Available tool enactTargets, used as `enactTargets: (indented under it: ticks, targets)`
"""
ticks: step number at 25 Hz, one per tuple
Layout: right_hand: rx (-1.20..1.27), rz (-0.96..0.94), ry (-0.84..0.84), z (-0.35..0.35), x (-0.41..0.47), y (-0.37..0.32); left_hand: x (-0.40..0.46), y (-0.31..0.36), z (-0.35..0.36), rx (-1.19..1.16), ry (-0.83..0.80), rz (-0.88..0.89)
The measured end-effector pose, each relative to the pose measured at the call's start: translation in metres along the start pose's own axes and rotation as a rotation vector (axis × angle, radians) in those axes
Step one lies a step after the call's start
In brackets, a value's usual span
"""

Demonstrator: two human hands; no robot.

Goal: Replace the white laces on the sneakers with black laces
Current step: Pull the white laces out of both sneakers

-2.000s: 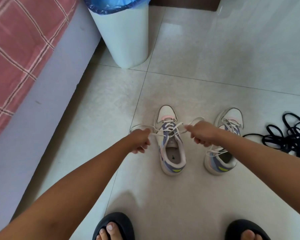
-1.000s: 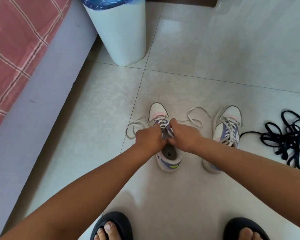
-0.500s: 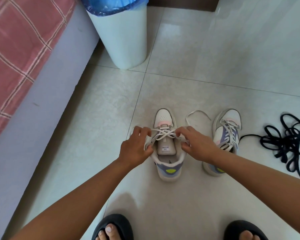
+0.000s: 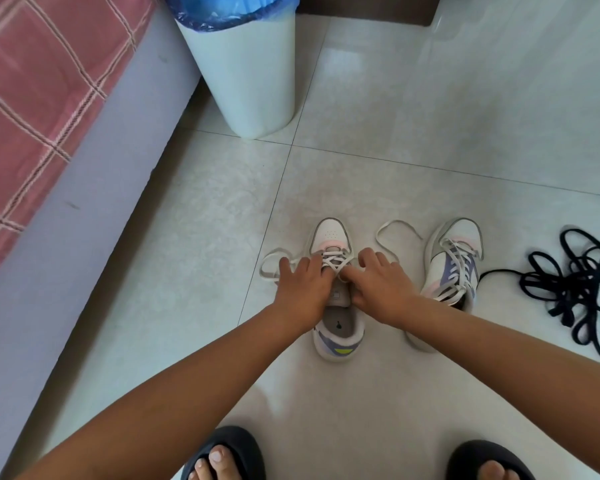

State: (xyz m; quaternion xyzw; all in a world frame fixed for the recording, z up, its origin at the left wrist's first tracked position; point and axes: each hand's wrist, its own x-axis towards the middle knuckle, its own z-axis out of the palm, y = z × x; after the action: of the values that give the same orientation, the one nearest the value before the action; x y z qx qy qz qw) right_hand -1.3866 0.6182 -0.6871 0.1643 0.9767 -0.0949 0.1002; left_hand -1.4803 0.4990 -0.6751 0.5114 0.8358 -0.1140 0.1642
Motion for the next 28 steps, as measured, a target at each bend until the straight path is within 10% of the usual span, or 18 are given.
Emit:
enactTargets:
  ticks: [4, 8, 12, 18, 23, 25, 28]
  targets:
    - [0.492, 0.179, -0.181, 0.003, -0.002, 0.005, 0.006, -0.001, -0.002, -0.544, -0.026, -0.056]
    - [1.118, 0.394, -0.108, -0.015, -0.010, 0.009, -0.012, -0.023, -0.023, -1.622, -0.105, -0.309]
    - [1.796, 0.740, 0.117, -0.039, -0.013, 0.037, -0.022, -0.067, -0.033, -1.977, -0.023, -0.471]
    - [1.896, 0.954, 0.432, -0.064, -0.012, 0.093, -0.030, -0.119, -0.008, -1.825, 0.014, -0.873]
    - [0.930, 1.093, 0.162, -0.056, 0.000, 0.105, -0.028, -0.113, 0.012, -0.845, -0.233, -0.804]
    - [0.517, 0.796, 0.210, -0.052, 0.004, 0.082, -0.014, -0.087, 0.003, -0.562, -0.106, -0.589]
    - [0.546, 0.255, -0.019, -0.039, 0.014, 0.038, 0.015, -0.041, -0.017, -0.659, -0.080, -0.285]
